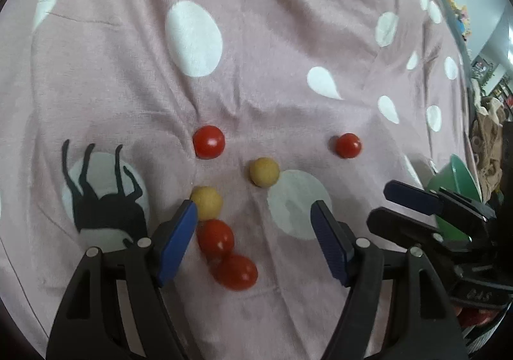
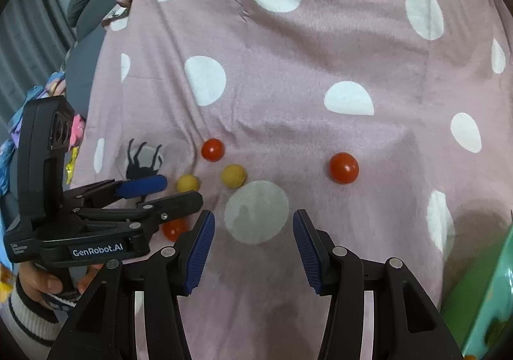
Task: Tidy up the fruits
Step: 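Move both tools back toward the remaining tomatoes, then grasp a yellow tomato with the left tool while the right tool grasps another yellow tomato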
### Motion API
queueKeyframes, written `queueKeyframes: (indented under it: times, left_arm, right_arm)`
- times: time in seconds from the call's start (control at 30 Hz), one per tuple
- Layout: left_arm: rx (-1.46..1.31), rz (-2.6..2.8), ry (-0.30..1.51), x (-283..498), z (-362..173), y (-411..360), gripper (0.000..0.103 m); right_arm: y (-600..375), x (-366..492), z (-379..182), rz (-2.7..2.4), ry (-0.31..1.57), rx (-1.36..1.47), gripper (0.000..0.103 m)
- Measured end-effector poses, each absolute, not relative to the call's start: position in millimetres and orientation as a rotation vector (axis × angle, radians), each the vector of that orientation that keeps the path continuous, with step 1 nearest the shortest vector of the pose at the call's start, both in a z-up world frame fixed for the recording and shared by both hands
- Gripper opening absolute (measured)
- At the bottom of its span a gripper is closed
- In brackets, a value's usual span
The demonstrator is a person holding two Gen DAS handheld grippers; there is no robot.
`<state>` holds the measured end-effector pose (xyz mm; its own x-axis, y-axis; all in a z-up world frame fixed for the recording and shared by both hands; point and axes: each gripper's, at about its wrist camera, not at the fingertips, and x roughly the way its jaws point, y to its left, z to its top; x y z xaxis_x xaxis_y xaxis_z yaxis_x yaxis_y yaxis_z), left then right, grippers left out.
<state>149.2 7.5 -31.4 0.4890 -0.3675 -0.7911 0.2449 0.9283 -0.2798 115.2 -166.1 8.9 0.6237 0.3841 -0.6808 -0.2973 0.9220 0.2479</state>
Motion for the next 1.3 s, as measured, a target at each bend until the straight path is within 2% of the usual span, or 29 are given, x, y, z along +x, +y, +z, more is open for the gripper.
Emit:
queueKeyframes:
  times: [0.23,0.3,0.5,0.57,0.73,0.87,0.9,0.97,1.03,1.3]
  left_arm:
    - [-0.088,-0.385,0.991,160.3,-33.6,-2.1,0.071]
    - [-0.155,-0.475,0.991,159.3,-31.5,-1.5,0.062]
    - [-0.143,-0.401,0.966,160.5,-30.6,12.0,0.062]
    - [-0.100,-0.351,1.002,164.6,-38.1,11.7,0.055]
    - [0.006,-0.330,1.004,169.9,-41.7,-2.4,0.055]
    - [0.042,-0.363,1.045,171.3,-50.7,-14.0,0.051]
    - [0.061,-0.362,1.039,171.0,-52.6,-15.1,0.047]
    - [0.051,-0.361,1.044,173.3,-54.9,-14.9,0.034]
    - [0.027,-0.348,1.041,175.4,-56.3,-10.4,0.027]
    - [-0.042,-0.345,0.978,169.6,-49.4,5.9,0.026]
  right_arm:
    - [-168.8,126.8,2.5,0.412,0.815,0.129,0.051]
    - [-169.4,131.0,2.1,0.410,0.820,0.125,0.051]
    - [-177.2,135.1,3.1,0.390,0.819,0.136,0.051]
    - [-177.0,136.8,1.5,0.388,0.825,0.134,0.051]
    - [-172.8,139.5,-0.1,0.394,0.828,0.129,0.051]
    - [-170.6,141.2,-1.5,0.392,0.834,0.118,0.051]
    - [-170.9,142.2,-2.0,0.391,0.836,0.117,0.051]
    - [-170.9,144.0,-2.7,0.390,0.838,0.120,0.051]
    - [-169.3,147.5,-3.8,0.393,0.844,0.120,0.051]
    - [-156.6,163.3,-9.6,0.429,0.865,0.114,0.051]
